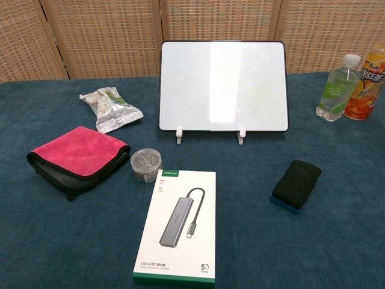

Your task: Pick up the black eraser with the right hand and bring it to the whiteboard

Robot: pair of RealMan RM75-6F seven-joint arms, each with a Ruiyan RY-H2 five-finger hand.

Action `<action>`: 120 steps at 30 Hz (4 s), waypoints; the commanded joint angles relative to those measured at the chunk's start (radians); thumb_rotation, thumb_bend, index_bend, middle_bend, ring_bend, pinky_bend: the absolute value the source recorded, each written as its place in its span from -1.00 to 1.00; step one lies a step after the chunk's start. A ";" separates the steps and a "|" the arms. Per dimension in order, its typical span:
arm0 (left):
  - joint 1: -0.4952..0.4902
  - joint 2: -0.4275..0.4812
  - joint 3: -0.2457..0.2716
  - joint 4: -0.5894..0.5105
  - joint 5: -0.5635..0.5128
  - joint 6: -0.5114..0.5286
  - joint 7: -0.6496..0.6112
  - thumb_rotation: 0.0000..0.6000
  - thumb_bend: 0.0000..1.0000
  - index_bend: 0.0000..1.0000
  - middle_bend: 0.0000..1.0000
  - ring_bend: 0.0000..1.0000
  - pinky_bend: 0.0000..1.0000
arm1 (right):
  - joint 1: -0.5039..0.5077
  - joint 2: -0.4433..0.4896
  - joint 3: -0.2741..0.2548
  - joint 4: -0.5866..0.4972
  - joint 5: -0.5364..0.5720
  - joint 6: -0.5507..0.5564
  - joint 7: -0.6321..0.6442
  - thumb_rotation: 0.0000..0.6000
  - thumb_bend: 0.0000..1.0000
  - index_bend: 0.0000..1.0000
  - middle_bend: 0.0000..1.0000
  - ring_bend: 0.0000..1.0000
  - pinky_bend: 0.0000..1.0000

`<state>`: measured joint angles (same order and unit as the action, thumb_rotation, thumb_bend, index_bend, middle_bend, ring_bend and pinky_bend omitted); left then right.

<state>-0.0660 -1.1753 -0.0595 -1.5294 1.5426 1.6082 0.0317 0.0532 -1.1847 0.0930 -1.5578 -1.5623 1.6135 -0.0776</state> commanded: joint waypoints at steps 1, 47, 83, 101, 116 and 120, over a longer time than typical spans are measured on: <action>0.002 0.012 0.004 -0.015 -0.012 -0.015 0.006 1.00 -1.00 -1.00 -1.00 -1.00 -1.00 | 0.000 -0.002 -0.001 -0.001 0.002 0.000 -0.010 1.00 -1.00 -1.00 -1.00 -1.00 -0.80; -0.072 0.034 -0.058 -0.017 -0.167 -0.192 -0.025 1.00 -1.00 -1.00 -1.00 -1.00 -1.00 | 0.717 -0.238 -0.148 0.450 -0.481 -0.580 0.238 1.00 -1.00 -0.93 -0.90 -0.92 -0.48; -0.084 0.045 -0.053 -0.022 -0.183 -0.219 -0.040 1.00 -1.00 -1.00 -1.00 -1.00 -1.00 | 0.760 -0.402 -0.113 0.700 -0.341 -0.371 0.232 1.00 -0.20 0.01 0.12 -0.03 0.09; -0.093 0.054 -0.063 -0.015 -0.208 -0.241 -0.069 1.00 -1.00 -1.00 -1.00 -1.00 -1.00 | 0.989 -0.584 0.221 0.922 0.045 -0.635 -0.031 1.00 -0.17 0.01 0.12 -0.02 0.09; -0.106 0.064 -0.066 -0.002 -0.227 -0.281 -0.104 1.00 -1.00 -1.00 -1.00 -1.00 -1.00 | 1.044 -0.722 0.248 0.986 0.160 -0.660 -0.216 1.00 -0.17 0.01 0.11 0.00 0.10; -0.107 0.064 -0.066 -0.001 -0.230 -0.285 -0.105 1.00 -1.00 -1.00 -1.00 -1.00 -1.00 | 1.051 -0.750 0.249 1.006 0.174 -0.651 -0.233 1.00 -0.21 0.01 0.08 0.00 0.10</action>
<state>-0.1734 -1.1110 -0.1256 -1.5300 1.3123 1.3230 -0.0731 1.1015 -1.9297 0.3414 -0.5566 -1.3916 0.9592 -0.3064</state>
